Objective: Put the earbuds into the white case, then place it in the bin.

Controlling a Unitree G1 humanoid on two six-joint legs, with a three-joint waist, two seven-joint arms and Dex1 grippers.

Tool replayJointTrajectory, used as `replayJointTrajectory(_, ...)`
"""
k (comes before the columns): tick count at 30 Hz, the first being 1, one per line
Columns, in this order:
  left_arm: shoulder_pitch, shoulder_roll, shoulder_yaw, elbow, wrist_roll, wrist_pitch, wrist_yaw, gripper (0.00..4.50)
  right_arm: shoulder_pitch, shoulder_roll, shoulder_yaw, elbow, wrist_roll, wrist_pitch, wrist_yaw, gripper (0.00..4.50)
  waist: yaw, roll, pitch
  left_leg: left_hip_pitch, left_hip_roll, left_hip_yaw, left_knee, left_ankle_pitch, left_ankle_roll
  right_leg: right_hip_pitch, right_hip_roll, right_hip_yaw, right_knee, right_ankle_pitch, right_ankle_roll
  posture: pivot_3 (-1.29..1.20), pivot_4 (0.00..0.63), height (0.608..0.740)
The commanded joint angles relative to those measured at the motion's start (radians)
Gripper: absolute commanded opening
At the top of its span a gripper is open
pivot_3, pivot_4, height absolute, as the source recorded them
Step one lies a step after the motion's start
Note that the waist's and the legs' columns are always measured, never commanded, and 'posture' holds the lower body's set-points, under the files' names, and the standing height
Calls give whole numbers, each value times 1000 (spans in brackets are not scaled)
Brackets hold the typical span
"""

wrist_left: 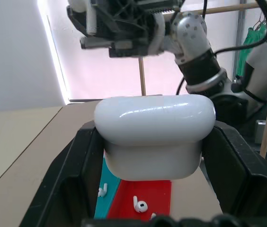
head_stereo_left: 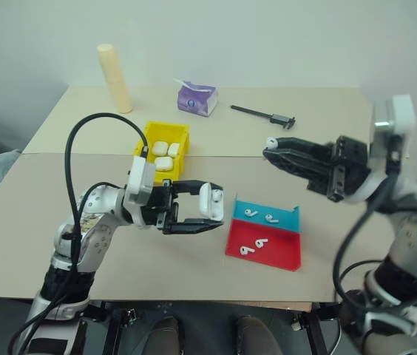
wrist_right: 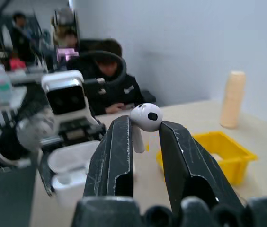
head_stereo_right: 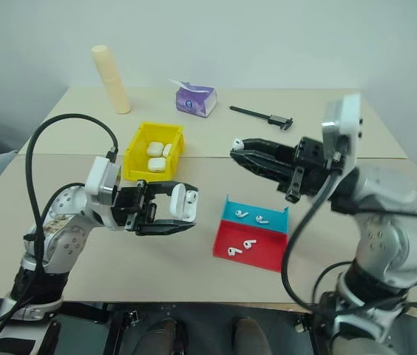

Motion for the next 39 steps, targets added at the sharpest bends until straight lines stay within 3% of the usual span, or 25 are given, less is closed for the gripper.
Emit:
replayJointTrajectory(1, -47, -25, -3, 11, 2, -17, 2, 2792, 71, 5, -10, -101, 121, -52, -76, 824, 1, 0, 0, 0, 0, 0, 0, 0, 0, 0, 0, 0, 0, 0, 0, 0, 150, 740)
replayJointTrajectory(7, -78, -59, -12, 48, 22, -34, 2, 2792, 173, -53, 82, -118, 184, -161, -107, 824, -2, 0, 0, 0, 0, -1, 0, 0, 0, 0, 0, 0, -2, 0, 0, 0, 150, 740)
replayJointTrajectory(19, -54, -89, -16, 44, 39, -56, 8, 2792, 233, -170, 288, -86, 126, -355, -134, 824, -1, 0, 0, 0, 0, -2, 0, 0, 0, 1, 0, 0, -2, 0, 1, 0, 150, 740)
replayJointTrajectory(36, -47, -87, -16, 40, 45, -69, -2, 2792, 267, -261, 382, -43, 87, -490, -142, 824, 0, 0, 0, 0, 0, -2, 0, 0, 0, 1, 1, -1, -3, 0, 1, 0, 150, 740)
replayJointTrajectory(39, -46, -86, -19, 41, 51, -69, 0, 2792, 267, -275, 383, -45, 89, -508, -131, 1602, 0, 0, 0, 0, 0, -2, 0, 0, 0, 1, 1, 0, -3, 0, 1, 0, 150, 740)
